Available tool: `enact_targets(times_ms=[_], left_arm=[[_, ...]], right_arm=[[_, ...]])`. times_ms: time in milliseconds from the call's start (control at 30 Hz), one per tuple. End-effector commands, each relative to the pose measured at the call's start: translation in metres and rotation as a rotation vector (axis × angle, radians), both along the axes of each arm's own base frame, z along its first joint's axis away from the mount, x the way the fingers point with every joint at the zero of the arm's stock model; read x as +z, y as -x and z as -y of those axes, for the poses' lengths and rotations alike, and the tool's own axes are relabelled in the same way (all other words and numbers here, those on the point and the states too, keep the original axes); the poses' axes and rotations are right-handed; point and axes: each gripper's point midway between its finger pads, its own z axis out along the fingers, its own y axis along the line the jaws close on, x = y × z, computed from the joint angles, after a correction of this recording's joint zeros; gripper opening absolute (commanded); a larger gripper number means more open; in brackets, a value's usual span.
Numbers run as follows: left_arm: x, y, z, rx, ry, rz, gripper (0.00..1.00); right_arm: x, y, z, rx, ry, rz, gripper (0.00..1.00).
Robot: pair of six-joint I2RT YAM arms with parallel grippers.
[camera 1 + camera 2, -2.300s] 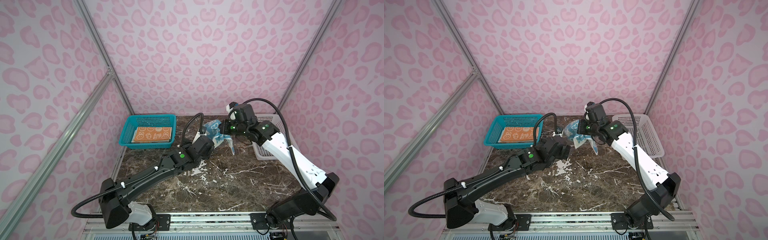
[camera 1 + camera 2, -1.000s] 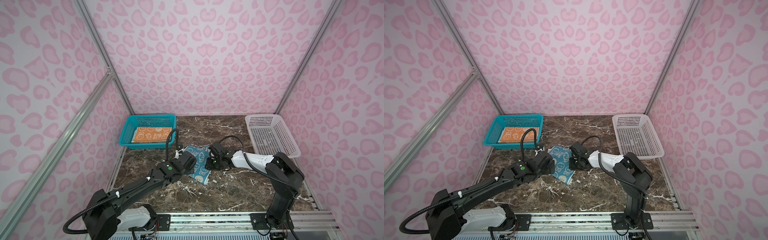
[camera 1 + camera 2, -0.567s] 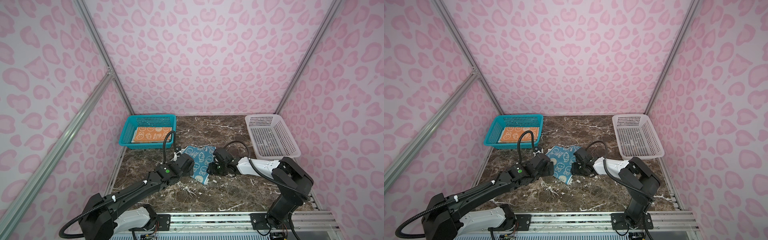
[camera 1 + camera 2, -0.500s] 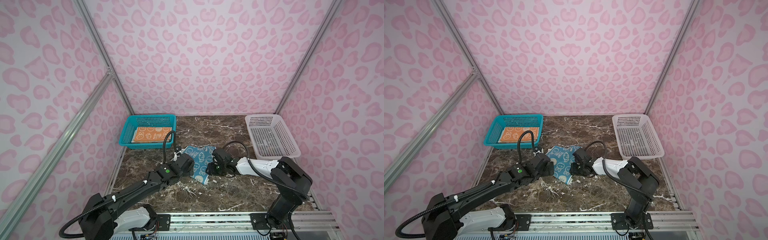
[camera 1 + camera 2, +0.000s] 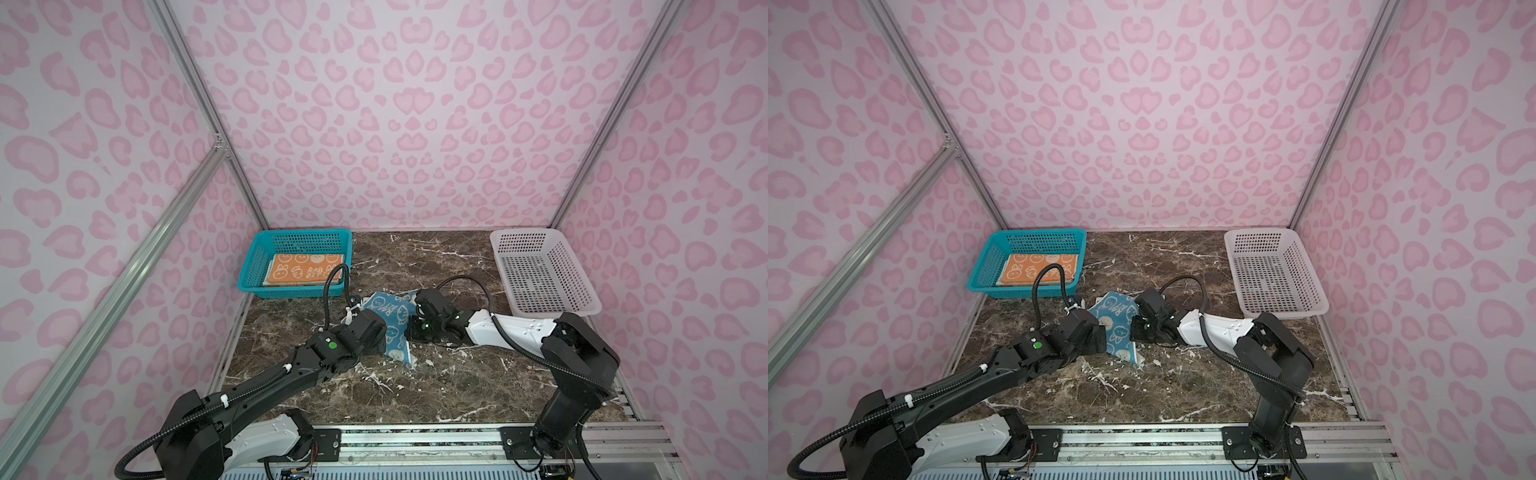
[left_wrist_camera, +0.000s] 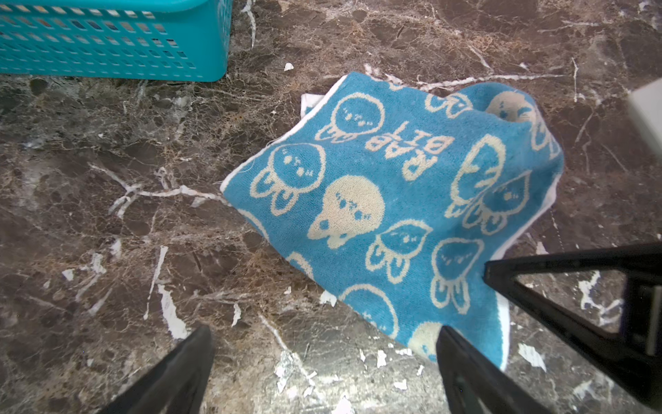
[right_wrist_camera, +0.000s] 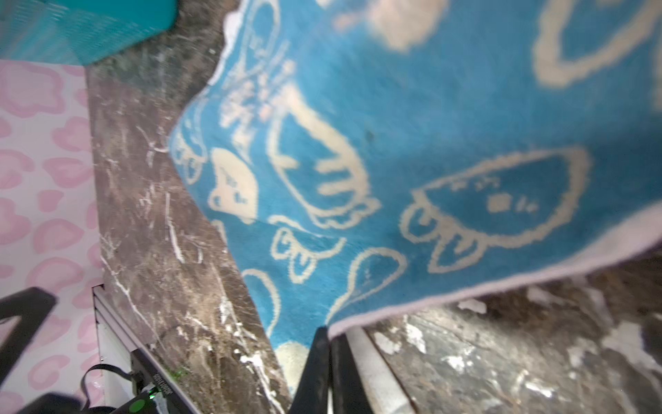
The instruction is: Fold and stack the towels
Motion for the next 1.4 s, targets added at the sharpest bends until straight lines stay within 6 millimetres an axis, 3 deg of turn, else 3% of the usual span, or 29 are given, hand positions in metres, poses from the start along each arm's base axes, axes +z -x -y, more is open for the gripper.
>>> enact_targets(times_ms=[0, 100, 200, 367, 533, 567, 700, 833, 933, 1067, 1167, 1367], left_arm=[[0.004, 0.002, -0.008, 0.017, -0.019, 0.01, 0.98], [0.009, 0.0, -0.009, 0.016, -0.029, 0.026, 0.98], [0.008, -0.004, -0.007, 0.017, -0.043, 0.023, 0.98], [0.002, -0.01, 0.002, 0.004, -0.051, 0.004, 0.98], [-0.008, -0.017, 0.009, -0.013, -0.079, -0.025, 0.98], [-0.01, -0.018, 0.01, -0.016, -0.089, -0.032, 0.98], [-0.018, -0.026, 0.014, -0.027, -0.087, -0.059, 0.98], [-0.025, -0.038, 0.013, -0.004, -0.016, -0.09, 0.98], [-0.022, -0.044, 0.015, -0.006, -0.006, -0.089, 0.98], [-0.022, -0.056, 0.027, -0.026, 0.064, -0.105, 0.98], [-0.024, -0.066, 0.036, -0.036, 0.123, -0.131, 0.98], [-0.031, -0.076, 0.044, -0.025, 0.192, -0.161, 0.98]], right_arm=[[0.027, -0.012, 0.007, 0.019, 0.028, 0.046, 0.0], [0.045, -0.051, 0.025, -0.021, 0.054, 0.06, 0.0], [0.041, -0.097, 0.048, -0.083, 0.049, 0.029, 0.0], [0.003, -0.165, 0.092, -0.198, 0.07, -0.043, 0.0], [-0.032, -0.195, 0.125, -0.253, 0.088, -0.09, 0.0], [-0.034, -0.197, 0.128, -0.25, 0.085, -0.094, 0.05], [-0.013, -0.192, 0.135, -0.219, 0.074, -0.033, 0.47], [0.007, -0.159, 0.148, -0.202, 0.112, 0.027, 0.66], [0.007, -0.132, 0.151, -0.183, 0.121, 0.041, 0.68], [-0.018, -0.107, 0.144, -0.167, 0.079, 0.0, 0.65], [-0.034, -0.099, 0.136, -0.166, 0.047, -0.024, 0.56], [-0.046, -0.097, 0.123, -0.142, 0.052, -0.039, 0.39]])
